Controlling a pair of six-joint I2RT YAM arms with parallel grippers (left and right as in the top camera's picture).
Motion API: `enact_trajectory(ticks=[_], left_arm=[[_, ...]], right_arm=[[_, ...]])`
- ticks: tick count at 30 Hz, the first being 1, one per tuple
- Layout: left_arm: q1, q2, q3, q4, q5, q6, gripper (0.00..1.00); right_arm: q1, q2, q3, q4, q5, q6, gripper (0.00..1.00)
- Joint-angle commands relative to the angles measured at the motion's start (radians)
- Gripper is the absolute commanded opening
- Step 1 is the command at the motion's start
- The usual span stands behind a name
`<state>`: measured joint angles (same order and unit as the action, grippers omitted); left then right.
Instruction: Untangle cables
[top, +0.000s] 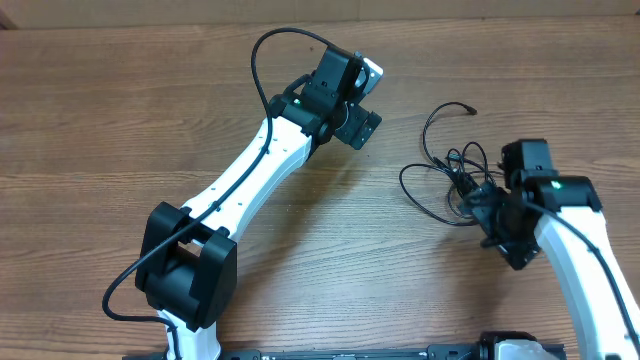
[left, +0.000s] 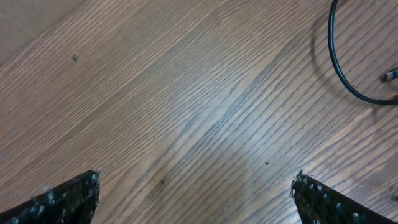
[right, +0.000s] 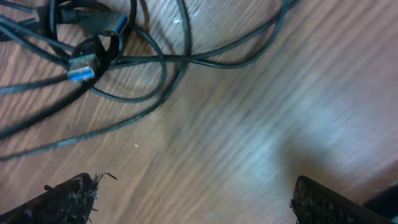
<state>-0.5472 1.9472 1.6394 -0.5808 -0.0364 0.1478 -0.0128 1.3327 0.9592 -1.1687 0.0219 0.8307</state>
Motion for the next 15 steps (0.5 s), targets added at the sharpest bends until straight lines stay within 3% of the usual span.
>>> enact_trajectory(ticks=[1, 7, 15], left_arm=[[0.004, 0.005, 0.018, -0.006, 0.015, -0.017, 1.0], [0.004, 0.005, 0.018, -0.015, 0.014, -0.014, 1.0], [0.004, 0.005, 0.018, -0.014, 0.011, -0.013, 1.0]], right_arm=[[-0.005, 0.062, -0.005, 0.034, -0.047, 0.082, 1.0], [-0.012, 0.165, -0.01, 0.097, -0.068, 0.189, 1.0], [-0.023, 0.185, -0.103, 0.262, -0.105, 0.247, 0.91]])
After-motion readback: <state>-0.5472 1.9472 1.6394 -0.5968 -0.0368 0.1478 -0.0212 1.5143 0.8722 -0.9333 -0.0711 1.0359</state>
